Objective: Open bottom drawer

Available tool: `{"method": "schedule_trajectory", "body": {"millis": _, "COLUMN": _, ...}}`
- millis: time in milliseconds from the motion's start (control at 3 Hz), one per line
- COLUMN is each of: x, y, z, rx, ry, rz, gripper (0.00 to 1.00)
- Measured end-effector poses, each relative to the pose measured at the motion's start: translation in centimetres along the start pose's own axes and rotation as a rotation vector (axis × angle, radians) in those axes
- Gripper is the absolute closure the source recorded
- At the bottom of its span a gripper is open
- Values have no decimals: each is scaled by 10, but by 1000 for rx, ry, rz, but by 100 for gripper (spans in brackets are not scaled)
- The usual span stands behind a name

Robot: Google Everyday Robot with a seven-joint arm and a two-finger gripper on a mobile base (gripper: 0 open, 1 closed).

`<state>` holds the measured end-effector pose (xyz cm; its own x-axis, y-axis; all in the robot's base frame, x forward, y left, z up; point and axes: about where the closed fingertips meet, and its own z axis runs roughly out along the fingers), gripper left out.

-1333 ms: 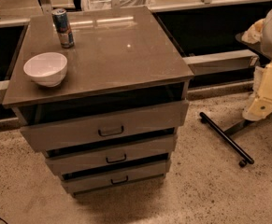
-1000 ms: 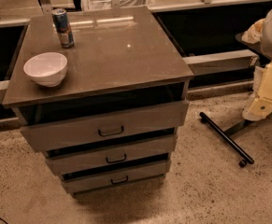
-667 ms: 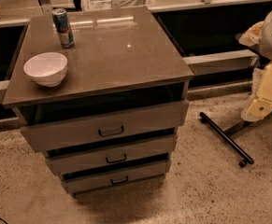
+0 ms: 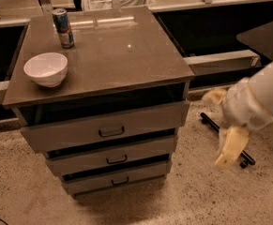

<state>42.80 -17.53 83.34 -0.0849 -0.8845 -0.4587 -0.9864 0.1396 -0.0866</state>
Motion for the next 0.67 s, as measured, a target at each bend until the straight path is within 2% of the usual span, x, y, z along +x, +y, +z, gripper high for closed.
{"method": "schedule_trajectory", "body": {"millis": 333, "x": 21, "y": 35, "z": 74, "rx": -109, "ry": -18, "rz": -106, "gripper": 0}}
{"method": "schedule_trajectory", "body": {"millis": 667, "x": 23, "y": 43, "z": 80, "rx": -128, "ry": -15, "rz": -120, "gripper": 0}}
